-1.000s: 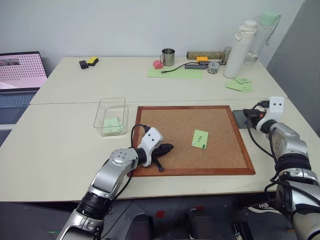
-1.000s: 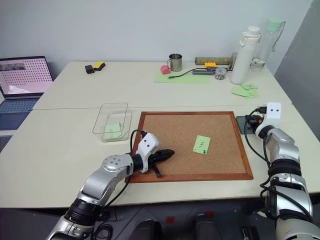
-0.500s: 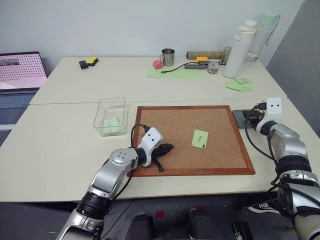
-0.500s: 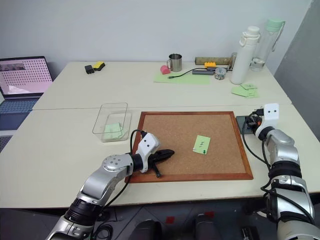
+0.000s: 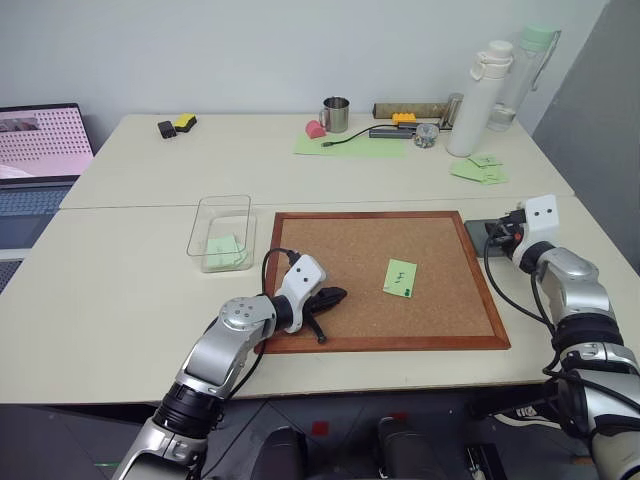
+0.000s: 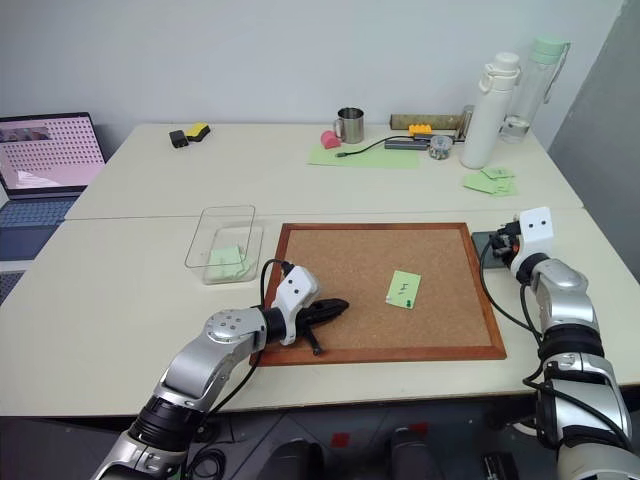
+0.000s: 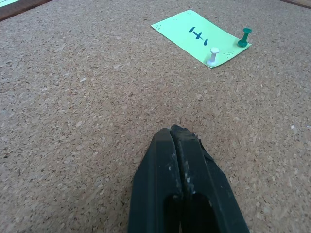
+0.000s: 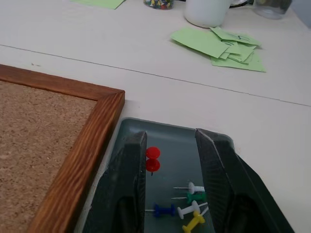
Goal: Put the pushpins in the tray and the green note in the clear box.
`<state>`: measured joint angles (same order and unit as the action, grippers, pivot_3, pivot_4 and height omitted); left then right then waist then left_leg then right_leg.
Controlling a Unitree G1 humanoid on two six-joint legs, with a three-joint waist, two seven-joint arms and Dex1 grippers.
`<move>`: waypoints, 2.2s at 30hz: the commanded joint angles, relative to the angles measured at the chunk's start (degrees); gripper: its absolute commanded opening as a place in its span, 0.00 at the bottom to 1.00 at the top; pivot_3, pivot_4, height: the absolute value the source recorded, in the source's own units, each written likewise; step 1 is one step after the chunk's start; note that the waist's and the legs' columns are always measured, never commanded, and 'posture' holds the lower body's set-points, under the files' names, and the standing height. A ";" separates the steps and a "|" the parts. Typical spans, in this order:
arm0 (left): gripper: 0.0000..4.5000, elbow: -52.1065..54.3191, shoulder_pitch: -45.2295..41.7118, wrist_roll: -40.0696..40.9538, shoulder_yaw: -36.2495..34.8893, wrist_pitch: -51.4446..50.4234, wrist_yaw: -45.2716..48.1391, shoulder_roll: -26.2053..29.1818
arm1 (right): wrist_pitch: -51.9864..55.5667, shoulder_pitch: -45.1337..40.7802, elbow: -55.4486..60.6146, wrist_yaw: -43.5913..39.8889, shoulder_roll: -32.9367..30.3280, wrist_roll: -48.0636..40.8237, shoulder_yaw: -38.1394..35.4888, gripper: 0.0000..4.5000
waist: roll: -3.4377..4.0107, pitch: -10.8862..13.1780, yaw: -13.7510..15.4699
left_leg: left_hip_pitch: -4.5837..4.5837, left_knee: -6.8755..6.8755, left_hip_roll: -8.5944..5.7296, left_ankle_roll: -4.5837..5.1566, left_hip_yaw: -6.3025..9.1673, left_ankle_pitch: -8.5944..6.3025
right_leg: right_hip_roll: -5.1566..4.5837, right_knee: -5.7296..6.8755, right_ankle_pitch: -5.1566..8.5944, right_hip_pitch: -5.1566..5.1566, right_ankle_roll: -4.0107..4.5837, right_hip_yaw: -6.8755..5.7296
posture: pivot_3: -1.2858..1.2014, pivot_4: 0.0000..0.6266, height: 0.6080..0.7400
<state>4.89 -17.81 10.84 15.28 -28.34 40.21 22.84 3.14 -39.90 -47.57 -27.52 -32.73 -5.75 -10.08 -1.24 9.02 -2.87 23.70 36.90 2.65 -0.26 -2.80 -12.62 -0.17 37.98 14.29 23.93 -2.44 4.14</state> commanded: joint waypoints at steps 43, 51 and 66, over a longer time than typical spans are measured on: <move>0.00 -1.59 2.49 -1.68 1.71 -2.06 0.31 1.22 | 17.48 9.01 30.87 -15.47 1.77 -16.81 -0.93 0.36 | 0.07 -0.01 -0.06 | -0.27 -0.10 0.01 0.01 0.08 -0.01 | 0.00 -0.09 0.02 -0.31 -0.01 -0.04 | 0.52 0.24 1.00; 0.00 -1.49 2.79 -1.71 2.04 -1.86 0.55 1.22 | 23.81 26.84 60.64 -14.16 4.09 -17.54 9.55 0.36 | 0.04 -0.07 0.11 | -0.38 -0.10 0.03 0.00 0.59 -0.02 | 0.00 -0.06 0.24 -0.48 -0.17 -0.19 | 0.52 0.24 1.00; 0.00 -1.49 2.53 -1.86 2.29 -1.78 1.28 1.47 | 22.10 32.38 59.94 -7.38 9.34 -10.88 15.50 0.36 | 0.01 -0.08 0.31 | -0.59 -0.17 0.02 -0.03 0.63 -0.04 | 0.00 -0.09 0.35 -0.63 -0.05 -0.23 | 0.52 0.24 1.00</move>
<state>5.18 -17.06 10.53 15.53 -28.28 40.68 23.29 26.30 -8.03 12.28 -35.45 -23.72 -16.97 5.75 -1.23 8.94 -2.57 23.09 36.72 2.67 -0.29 -2.19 -12.66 -0.18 37.89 14.65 23.30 -2.49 3.92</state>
